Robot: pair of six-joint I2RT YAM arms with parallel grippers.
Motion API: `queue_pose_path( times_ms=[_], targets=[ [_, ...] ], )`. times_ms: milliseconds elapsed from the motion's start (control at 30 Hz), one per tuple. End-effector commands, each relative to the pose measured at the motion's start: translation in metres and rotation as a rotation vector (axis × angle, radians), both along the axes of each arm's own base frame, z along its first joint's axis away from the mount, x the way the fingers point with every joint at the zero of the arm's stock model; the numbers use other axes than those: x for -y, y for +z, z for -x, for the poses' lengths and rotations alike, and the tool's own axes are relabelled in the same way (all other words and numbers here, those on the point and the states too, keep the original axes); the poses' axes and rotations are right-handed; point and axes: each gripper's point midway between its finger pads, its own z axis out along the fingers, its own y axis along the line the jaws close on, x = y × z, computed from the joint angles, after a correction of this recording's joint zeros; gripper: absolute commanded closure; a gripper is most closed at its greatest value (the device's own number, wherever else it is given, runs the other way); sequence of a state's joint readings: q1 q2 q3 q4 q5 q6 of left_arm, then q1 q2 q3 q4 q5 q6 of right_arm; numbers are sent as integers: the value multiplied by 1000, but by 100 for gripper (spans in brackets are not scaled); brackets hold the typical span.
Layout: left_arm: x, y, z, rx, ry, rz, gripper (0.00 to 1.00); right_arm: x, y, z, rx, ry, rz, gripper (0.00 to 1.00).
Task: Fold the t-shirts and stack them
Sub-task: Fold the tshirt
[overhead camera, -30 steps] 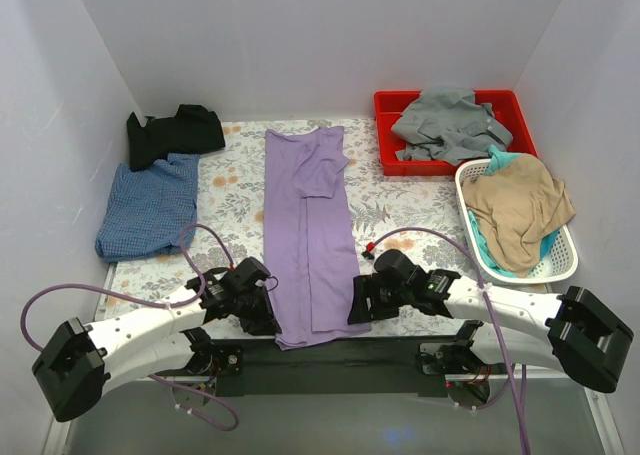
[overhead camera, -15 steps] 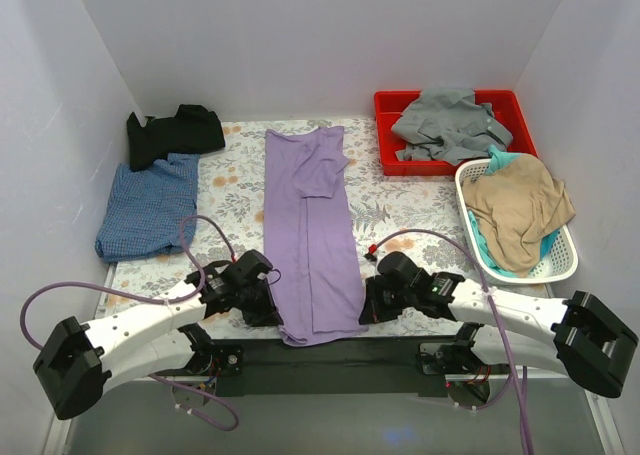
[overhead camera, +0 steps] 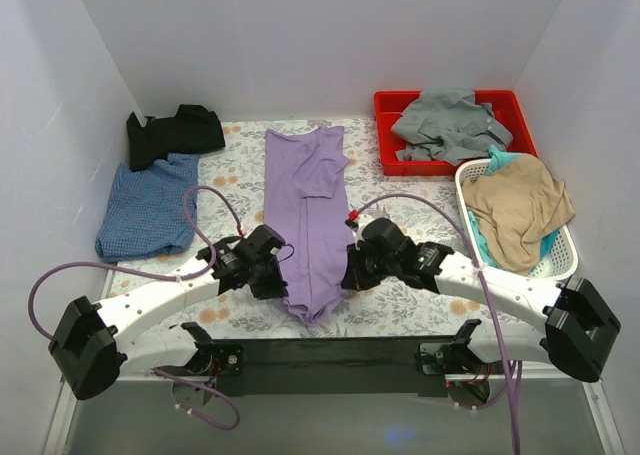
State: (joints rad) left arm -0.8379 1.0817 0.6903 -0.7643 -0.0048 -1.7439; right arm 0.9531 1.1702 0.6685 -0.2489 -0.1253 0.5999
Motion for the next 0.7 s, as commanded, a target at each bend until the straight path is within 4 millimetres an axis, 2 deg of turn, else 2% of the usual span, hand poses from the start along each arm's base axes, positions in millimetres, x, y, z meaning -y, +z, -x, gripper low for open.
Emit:
queue_pose_path(
  times_ms=[0,33,267,300,367,400,467,500,567,600,667],
  targets=[
    [-5,19,-40,124,30,-49,100,-1,15,-35,104,3,45,99],
    [-4,25,-49,147,35,-47,100,-2,17,-40,112,5,48,99],
    [-20,32,-120,232,74,-56,100,0,24,-91,157,6,83,99],
    [-21,26,-127,227,66,-72,100,-1,25,-102,162,6,87,99],
    [-24,24,-140,230,69,-78,100,-2,25,-112,164,6,91,99],
    [-23,20,-149,226,71,-86,100,0,18,-121,151,-4,106,99],
    [-26,18,-160,228,68,-89,100,-5,24,-136,171,3,98,99],
    [-27,16,-168,237,71,-92,100,-4,16,-144,154,-1,109,99],
    [-33,10,-184,231,73,-100,100,-11,22,-156,162,12,92,99],
    [-31,11,-192,238,72,-84,100,-11,13,-163,144,7,104,99],
    [-34,6,-209,238,78,-92,100,-17,16,-176,152,17,92,99]
  ],
)
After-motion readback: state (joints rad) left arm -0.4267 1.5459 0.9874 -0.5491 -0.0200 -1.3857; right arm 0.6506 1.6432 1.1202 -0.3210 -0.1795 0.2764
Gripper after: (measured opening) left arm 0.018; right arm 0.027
